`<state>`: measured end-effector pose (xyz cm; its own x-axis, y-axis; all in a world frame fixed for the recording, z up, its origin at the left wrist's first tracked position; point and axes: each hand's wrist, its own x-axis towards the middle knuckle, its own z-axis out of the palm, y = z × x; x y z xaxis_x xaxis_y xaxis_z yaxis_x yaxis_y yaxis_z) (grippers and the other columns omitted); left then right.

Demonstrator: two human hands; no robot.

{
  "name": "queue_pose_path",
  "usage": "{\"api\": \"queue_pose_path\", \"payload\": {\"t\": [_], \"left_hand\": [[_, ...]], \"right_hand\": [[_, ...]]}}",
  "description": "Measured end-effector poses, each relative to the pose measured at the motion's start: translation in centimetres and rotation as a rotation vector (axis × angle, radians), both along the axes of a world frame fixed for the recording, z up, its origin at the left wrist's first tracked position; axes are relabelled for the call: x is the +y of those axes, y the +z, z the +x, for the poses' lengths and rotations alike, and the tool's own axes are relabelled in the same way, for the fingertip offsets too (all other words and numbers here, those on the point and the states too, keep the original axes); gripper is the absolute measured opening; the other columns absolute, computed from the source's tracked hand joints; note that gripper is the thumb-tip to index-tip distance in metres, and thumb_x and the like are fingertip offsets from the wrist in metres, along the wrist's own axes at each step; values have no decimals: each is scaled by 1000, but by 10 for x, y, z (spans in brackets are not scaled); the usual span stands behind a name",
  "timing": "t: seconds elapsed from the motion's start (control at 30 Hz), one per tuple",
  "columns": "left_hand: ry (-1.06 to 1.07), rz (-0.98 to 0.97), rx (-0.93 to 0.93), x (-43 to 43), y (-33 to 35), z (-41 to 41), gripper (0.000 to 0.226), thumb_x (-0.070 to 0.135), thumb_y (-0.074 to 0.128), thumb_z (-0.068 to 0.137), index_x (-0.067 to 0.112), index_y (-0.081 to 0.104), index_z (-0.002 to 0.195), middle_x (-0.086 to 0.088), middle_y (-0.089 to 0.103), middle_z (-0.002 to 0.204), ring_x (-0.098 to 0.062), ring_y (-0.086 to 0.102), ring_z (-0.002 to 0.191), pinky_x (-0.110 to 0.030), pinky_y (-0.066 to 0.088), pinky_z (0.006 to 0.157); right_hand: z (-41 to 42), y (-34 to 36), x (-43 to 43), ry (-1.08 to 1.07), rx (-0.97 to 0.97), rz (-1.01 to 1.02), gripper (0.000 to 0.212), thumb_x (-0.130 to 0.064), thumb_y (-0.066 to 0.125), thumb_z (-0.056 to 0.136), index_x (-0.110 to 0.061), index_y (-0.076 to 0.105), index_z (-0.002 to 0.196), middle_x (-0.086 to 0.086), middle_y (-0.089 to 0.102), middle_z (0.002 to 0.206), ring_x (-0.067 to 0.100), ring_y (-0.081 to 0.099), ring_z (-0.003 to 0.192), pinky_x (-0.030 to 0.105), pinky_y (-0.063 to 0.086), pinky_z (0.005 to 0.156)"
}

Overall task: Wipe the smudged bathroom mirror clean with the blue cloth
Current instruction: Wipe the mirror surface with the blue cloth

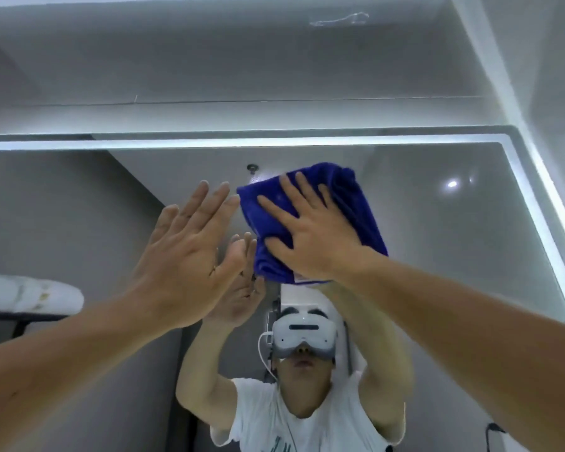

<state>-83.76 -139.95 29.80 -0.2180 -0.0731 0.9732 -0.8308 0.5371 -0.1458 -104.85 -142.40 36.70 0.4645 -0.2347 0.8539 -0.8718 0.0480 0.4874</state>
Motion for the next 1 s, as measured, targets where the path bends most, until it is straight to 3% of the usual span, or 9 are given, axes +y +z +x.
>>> {"api": "queue_pose_path", "payload": {"t": [0.2,0.33,0.4,0.53,0.63,0.7,0.8,0.93,1.0], "left_hand": [[-45,12,-2,-2,-16,-11,74,57,9,87,27,12,155,13,0,162,1,-14,146,-37,0,122],[-49,46,-14,0,-25,-16,77,58,8,86,25,13,155,12,0,162,0,-14,147,-40,1,122],[-33,55,-45,-1,-31,-17,77,58,7,86,24,11,156,11,-2,162,-2,-15,147,-42,1,122],[-3,65,-77,-7,-44,-18,77,55,9,88,21,12,156,10,-2,163,-4,-16,148,-43,1,122],[-1,69,-48,-12,-55,-22,76,54,11,88,19,16,156,8,2,163,-6,-13,149,-42,2,122],[-9,73,-34,-14,-62,-25,74,52,14,90,19,17,156,9,2,163,-5,-12,149,-42,3,122],[-26,57,-22,-17,-67,-29,71,49,18,91,18,21,155,8,6,163,-6,-8,149,-43,6,121],[-36,46,-20,-21,-72,-37,70,49,19,92,17,24,154,6,10,163,-7,-5,150,-46,9,121],[-25,59,-20,-23,-77,-42,71,49,19,91,17,23,154,6,10,163,-7,-4,150,-46,10,121]], "right_hand": [[-36,-171,11,33,476,209,65,-50,43,96,-31,21,154,7,3,164,27,-7,150,45,-9,120],[-79,-147,31,-10,719,284,60,-45,44,99,-30,24,154,2,6,164,23,-5,151,43,-1,122],[-99,-104,38,-62,609,230,59,-46,40,100,-31,21,154,0,4,164,22,-5,151,45,4,122],[-124,-25,45,-117,107,72,58,-51,26,102,-40,5,154,-6,-7,164,17,-11,150,42,-3,121],[-103,-16,32,-125,-214,-37,57,-49,25,102,-38,6,155,-3,-7,164,21,-9,150,42,-6,119],[-87,-30,24,-120,-330,-82,59,-50,23,101,-36,5,155,0,-8,164,24,-9,150,44,-8,118],[-76,-70,22,-111,-282,-77,63,-53,21,99,-33,1,155,6,-8,164,27,-10,150,47,-7,118],[-70,-154,25,-24,116,64,65,-53,30,97,-31,12,156,8,1,164,30,-5,150,55,4,119],[-78,-202,29,-17,339,168,64,-49,36,99,-30,13,156,6,2,164,30,-4,150,52,0,120]]}}
